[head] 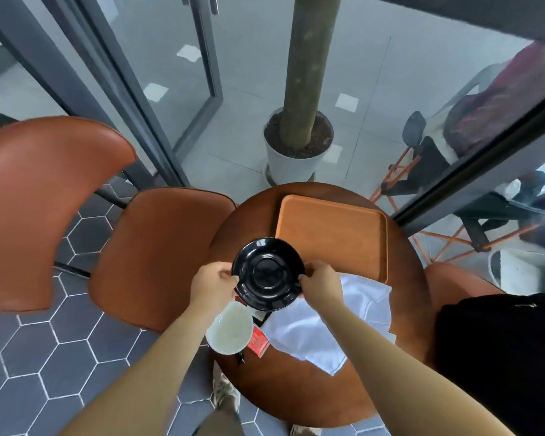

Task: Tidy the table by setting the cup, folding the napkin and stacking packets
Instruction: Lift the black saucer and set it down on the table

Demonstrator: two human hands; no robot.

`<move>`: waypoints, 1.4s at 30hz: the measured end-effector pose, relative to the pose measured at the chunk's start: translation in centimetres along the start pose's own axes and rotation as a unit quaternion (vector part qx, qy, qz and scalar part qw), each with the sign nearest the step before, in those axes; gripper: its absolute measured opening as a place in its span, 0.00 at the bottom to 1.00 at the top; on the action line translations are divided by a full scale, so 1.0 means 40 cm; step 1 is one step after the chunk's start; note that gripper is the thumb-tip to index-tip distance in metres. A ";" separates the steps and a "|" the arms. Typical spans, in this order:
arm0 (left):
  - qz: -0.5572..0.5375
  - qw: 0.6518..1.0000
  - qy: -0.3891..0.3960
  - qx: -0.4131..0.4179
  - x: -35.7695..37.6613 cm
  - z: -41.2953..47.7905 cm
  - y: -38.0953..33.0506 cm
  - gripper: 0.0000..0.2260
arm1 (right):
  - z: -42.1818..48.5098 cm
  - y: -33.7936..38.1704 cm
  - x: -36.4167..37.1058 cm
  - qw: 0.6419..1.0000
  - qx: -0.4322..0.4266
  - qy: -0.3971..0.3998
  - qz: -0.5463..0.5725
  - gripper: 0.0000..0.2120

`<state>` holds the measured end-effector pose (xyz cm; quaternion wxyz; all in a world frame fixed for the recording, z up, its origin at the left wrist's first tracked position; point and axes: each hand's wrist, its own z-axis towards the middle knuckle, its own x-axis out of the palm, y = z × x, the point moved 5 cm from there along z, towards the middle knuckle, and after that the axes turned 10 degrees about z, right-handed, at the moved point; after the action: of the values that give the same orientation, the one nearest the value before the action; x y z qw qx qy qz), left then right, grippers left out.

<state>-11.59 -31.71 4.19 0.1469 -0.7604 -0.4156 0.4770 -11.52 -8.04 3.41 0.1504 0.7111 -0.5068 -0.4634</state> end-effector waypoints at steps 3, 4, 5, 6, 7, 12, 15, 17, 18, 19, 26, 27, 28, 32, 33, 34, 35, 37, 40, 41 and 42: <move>-0.009 1.000 -0.007 -0.014 -0.029 0.065 0.054 0.11 | 0.039 0.037 0.073 1.000 -0.002 0.003 -0.031 0.09; -0.011 1.000 -0.008 -0.023 -0.035 0.083 0.072 0.11 | 0.049 0.047 0.096 0.999 0.000 0.007 -0.039 0.09; -0.016 0.999 -0.009 -0.033 -0.040 0.101 0.091 0.11 | 0.058 0.055 0.117 0.999 0.004 0.012 -0.044 0.09; -0.020 0.999 -0.011 -0.041 -0.044 0.117 0.107 0.11 | 0.066 0.062 0.136 0.999 0.006 0.016 -0.046 0.09; -0.025 0.998 -0.012 -0.049 -0.046 0.132 0.121 0.12 | 0.075 0.066 0.153 0.999 0.009 0.017 -0.049 0.09; -0.034 0.996 -0.003 -0.078 -0.037 0.190 0.170 0.11 | 0.115 0.078 0.207 0.996 0.008 0.010 -0.090 0.11; -0.039 0.994 -0.006 -0.099 -0.026 0.213 0.198 0.11 | 0.134 0.082 0.228 0.994 0.007 0.006 -0.113 0.11; -0.039 0.994 -0.009 -0.106 -0.017 0.226 0.213 0.10 | 0.144 0.080 0.241 0.993 0.007 0.003 -0.119 0.12; -0.033 0.994 -0.012 -0.107 -0.013 0.232 0.220 0.10 | 0.148 0.078 0.247 0.992 0.007 0.001 -0.123 0.12; -0.027 0.994 -0.013 -0.107 -0.008 0.238 0.226 0.10 | 0.152 0.075 0.253 0.992 0.008 0.000 -0.127 0.12; -0.011 0.996 -0.009 -0.092 0.021 0.262 0.239 0.11 | 0.166 0.058 0.259 0.992 0.005 -0.036 -0.120 0.13; -0.010 0.996 -0.012 -0.088 0.024 0.267 0.238 0.11 | 0.168 0.058 0.258 0.993 0.000 -0.042 -0.114 0.14; -0.007 0.996 -0.016 -0.084 0.027 0.269 0.237 0.11 | 0.169 0.059 0.258 0.993 -0.003 -0.046 -0.107 0.14; 0.000 0.997 -0.030 -0.076 0.033 0.273 0.245 0.12 | 0.169 0.064 0.271 0.994 -0.019 -0.050 -0.099 0.14; 0.000 0.997 -0.030 -0.074 0.035 0.273 0.247 0.13 | 0.168 0.065 0.272 0.994 -0.020 -0.052 -0.093 0.15; 0.001 0.997 -0.030 -0.072 0.035 0.273 0.247 0.13 | 0.168 0.064 0.272 0.995 -0.019 -0.055 -0.085 0.15; 0.001 0.997 -0.031 -0.070 0.036 0.274 0.245 0.14 | 0.167 0.062 0.271 0.995 -0.019 -0.056 -0.078 0.15; -0.001 0.997 -0.030 -0.065 0.036 0.271 0.239 0.14 | 0.162 0.053 0.267 0.996 -0.020 -0.057 -0.062 0.14; 0.038 0.997 -0.064 -0.017 0.029 0.238 0.234 0.16 | 0.140 0.046 0.261 0.995 -0.058 -0.062 -0.059 0.15; 0.070 0.993 -0.094 0.025 0.021 0.218 0.235 0.16 | 0.129 0.051 0.260 0.989 -0.103 -0.067 -0.085 0.16; 0.113 0.983 -0.121 0.079 0.016 0.195 0.238 0.16 | 0.119 0.058 0.265 0.978 -0.158 -0.065 -0.119 0.18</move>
<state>-13.40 -38.38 -6.04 0.1008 -0.7249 -0.3029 0.6104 -16.14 -16.97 -2.86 0.1719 0.7021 -0.3476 -0.5973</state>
